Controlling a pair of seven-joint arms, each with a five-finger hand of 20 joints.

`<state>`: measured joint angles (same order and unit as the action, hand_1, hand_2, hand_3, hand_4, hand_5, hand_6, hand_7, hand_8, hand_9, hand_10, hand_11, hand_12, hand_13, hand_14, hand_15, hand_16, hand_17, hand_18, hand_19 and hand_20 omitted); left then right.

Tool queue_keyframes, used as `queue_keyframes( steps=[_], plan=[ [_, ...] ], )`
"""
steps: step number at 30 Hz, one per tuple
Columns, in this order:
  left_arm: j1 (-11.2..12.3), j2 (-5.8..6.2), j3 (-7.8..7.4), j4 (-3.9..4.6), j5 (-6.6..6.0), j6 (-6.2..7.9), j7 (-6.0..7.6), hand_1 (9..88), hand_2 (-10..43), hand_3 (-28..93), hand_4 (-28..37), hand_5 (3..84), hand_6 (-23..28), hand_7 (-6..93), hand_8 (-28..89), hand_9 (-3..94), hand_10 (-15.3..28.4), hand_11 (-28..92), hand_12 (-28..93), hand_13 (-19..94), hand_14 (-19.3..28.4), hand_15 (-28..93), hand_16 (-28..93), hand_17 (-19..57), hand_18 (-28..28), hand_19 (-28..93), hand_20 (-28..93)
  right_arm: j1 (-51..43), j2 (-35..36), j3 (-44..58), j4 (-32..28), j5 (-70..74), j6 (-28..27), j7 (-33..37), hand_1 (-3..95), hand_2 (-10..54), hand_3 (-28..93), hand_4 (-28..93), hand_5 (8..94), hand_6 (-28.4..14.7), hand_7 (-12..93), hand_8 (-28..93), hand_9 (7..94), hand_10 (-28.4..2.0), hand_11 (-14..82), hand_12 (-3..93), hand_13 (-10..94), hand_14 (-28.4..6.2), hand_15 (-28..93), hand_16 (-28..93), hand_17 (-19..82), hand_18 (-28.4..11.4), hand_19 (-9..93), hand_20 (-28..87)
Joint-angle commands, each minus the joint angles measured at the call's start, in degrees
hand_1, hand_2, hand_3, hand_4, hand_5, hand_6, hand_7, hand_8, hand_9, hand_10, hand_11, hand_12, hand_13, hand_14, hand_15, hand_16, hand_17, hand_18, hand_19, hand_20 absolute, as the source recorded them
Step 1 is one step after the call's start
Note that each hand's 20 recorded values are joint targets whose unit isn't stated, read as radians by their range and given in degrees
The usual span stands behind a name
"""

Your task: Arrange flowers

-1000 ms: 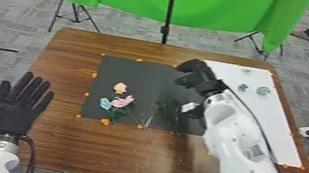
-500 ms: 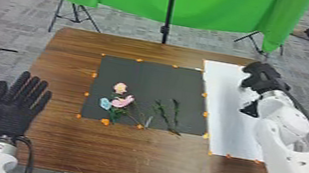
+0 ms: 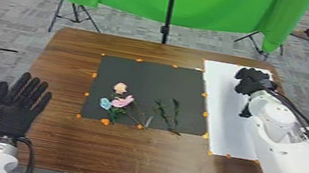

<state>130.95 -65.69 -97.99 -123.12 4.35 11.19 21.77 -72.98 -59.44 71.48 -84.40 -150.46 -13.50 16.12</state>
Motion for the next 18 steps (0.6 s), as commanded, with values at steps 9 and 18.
queue_keyframes(
  steps=[9,18],
  plan=[
    [0.54,-0.59,0.65,0.08,1.68,1.09,-0.68,28.3,11.6,78,-28.3,46.1,9.3,9.0,-10,41.3,15.4,18,8,31,16.1,31,-7,-7.3,14.2,36,12,0.27,-0.40,1.43,2.34,-1.37,-1.79,0.55,55.0,-9.5,72,-28,51.2,-0.2,16,-14,50.9,-9.5,8.9,12.4,59,-7.8,51,27,28,-20.3,82,31],
    [-0.09,-0.36,1.05,0.25,0.91,0.59,-1.32,28.1,11.8,77,-28.3,46.0,9.3,8.9,-10,41.3,15.4,18,8,31,16.3,32,-7,-7.4,14.2,36,12,0.85,-1.93,-0.45,3.77,-1.21,-1.04,-0.45,60.1,-9.5,63,-28,55.5,1.2,15,-14,59.3,-9.2,10.0,12.6,64,-6.7,47,33,28,-20.3,81,31]
  ],
)
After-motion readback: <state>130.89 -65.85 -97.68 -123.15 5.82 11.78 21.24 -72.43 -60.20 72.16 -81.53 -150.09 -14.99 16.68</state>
